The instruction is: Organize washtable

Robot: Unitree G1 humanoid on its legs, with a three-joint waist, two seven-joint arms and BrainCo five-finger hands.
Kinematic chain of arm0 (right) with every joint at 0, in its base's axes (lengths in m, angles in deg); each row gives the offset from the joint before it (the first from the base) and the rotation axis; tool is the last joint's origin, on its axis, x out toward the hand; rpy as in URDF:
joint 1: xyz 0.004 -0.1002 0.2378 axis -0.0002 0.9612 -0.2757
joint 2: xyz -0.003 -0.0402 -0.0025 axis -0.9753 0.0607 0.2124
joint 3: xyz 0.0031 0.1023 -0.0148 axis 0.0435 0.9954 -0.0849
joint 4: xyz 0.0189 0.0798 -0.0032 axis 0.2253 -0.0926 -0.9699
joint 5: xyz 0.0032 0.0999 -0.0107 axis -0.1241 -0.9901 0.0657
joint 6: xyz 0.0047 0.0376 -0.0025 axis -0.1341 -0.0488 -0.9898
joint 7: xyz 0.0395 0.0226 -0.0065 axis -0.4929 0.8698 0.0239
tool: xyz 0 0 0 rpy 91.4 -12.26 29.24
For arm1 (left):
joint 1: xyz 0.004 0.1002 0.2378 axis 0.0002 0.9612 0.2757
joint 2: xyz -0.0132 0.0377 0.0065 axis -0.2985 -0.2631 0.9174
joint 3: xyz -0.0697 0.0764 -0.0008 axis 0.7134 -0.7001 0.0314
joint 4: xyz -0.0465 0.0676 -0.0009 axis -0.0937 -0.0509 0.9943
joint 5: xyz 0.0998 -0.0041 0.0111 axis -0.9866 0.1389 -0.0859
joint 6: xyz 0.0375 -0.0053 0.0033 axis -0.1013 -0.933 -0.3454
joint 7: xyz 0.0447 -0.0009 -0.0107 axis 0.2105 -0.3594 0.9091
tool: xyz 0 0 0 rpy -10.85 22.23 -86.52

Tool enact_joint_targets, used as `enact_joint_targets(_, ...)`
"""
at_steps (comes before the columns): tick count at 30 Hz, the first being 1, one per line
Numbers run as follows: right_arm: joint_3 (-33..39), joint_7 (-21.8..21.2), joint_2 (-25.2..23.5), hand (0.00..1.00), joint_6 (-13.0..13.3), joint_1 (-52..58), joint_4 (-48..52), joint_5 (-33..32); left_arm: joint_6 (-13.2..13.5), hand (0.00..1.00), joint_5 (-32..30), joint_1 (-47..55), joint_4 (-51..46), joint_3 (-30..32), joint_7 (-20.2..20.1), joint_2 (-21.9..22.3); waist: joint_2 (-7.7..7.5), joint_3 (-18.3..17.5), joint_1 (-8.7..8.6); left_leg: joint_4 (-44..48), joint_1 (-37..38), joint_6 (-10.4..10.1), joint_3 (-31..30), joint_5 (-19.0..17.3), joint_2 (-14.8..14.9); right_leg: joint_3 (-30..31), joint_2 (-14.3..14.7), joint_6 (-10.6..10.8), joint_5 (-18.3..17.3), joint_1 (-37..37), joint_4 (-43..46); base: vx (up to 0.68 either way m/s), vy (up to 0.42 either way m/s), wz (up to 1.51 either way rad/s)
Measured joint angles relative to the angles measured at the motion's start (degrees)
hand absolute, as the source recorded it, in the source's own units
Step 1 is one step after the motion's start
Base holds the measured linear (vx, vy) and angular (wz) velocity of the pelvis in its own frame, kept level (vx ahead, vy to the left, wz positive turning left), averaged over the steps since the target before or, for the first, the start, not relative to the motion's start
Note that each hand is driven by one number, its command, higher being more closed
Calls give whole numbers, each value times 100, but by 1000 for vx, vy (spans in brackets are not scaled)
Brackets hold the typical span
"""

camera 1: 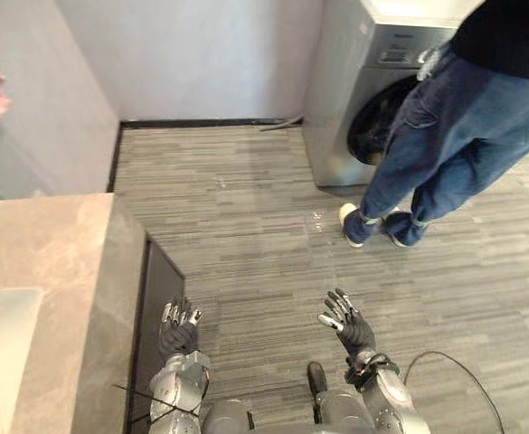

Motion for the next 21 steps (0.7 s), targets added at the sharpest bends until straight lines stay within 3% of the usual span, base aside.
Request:
enact_joint_targets(4,69,6,5,0,5,47,78,1,10,0,-222,10,-63,72,192,6,8,-19,-79,-378,251,25,533,40,-98,420,53,14,201,-108,-145,80,53,-84)
enact_joint_targets(5,73,13,22,0,9,69,206,0,10,0,-391,16,-91,152,233,6,45,-27,-129,-287,257,-31,843,81,-88,439,133,-89,469,-220,-189,58,44,-150)
enact_joint_targets(6,78,14,24,0,42,76,293,1,9,0,-511,-20,-96,307,227,-2,24,-25,-115,253,12,-83,1118,240,-66,171,106,-395,760,-394,-127,40,58,-170)
enact_joint_targets(7,74,14,-28,0,57,-19,292,1,14,0,-571,-70,-104,386,221,-67,-111,32,-107,683,-294,-46,1165,219,18,-96,8,-589,953,-470,-181,-51,19,-152)
enact_joint_targets(8,253,21,-144,0,145,-106,196,3,26,0,-589,-303,-113,472,216,-107,-61,-4,-117,242,-634,399,1123,-77,21,-747,-111,-914,1345,-463,-606,-116,-7,-147)
enact_joint_targets(9,347,105,-250,0,162,-297,-4,10,50,0,-613,-452,-181,636,231,-89,-230,80,-91,-1242,-148,405,1681,749,-181,-2498,-514,-1056,315,-784,371,-63,-13,-178)
enact_joint_targets(10,304,129,-258,0,149,-403,-69,16,20,0,-618,-476,-153,836,333,-22,-220,86,-125,-1406,82,455,2153,825,-201,-3781,-795,-1167,-316,-630,1094,9,7,-165)
enact_joint_targets(12,198,130,-255,0,147,-505,-227,26,6,0,-616,-427,-153,933,372,-20,28,106,-100,-1231,307,493,2722,795,-31,-4930,-920,-1220,-805,-339,2021,21,46,-162)
enact_joint_targets(15,170,119,-242,0,147,-569,-321,179,16,0,-612,-369,-211,945,376,-21,104,6,-114,-1135,510,493,3333,794,-19,-5559,-1054,-1170,-966,-48,2350,26,5,-140)
enact_joint_targets(16,165,118,-223,0,148,-599,-328,226,15,0,-611,-394,-209,930,375,-21,51,-72,-115,-1073,512,492,3594,793,-79,-5690,-1092,-1140,-882,-17,2090,79,-78,-162)
enact_joint_targets(18,175,121,-179,0,148,-638,-424,237,15,0,-591,-457,-110,868,371,-19,-5,-126,-141,-846,514,389,3949,729,-70,-5544,-878,-1011,-836,107,1382,116,-111,-131)
enact_joint_targets(19,170,122,-81,0,141,-599,-438,237,12,0,-558,-601,69,776,375,-13,13,-144,-160,-539,511,292,4086,671,54,-5453,-654,-902,-755,303,870,184,-140,-99)
enact_joint_targets(20,170,129,-2,0,135,-543,-435,234,11,0,-504,-662,243,649,378,-32,16,-150,-238,250,427,135,4192,516,415,-5276,-485,-820,-525,603,359,193,-129,-80)
enact_joint_targets(21,170,130,0,0,130,-519,-433,233,9,0,-484,-662,254,619,376,-67,7,-152,-258,444,387,35,4208,429,501,-5239,-466,-792,-506,657,297,136,-73,-65)
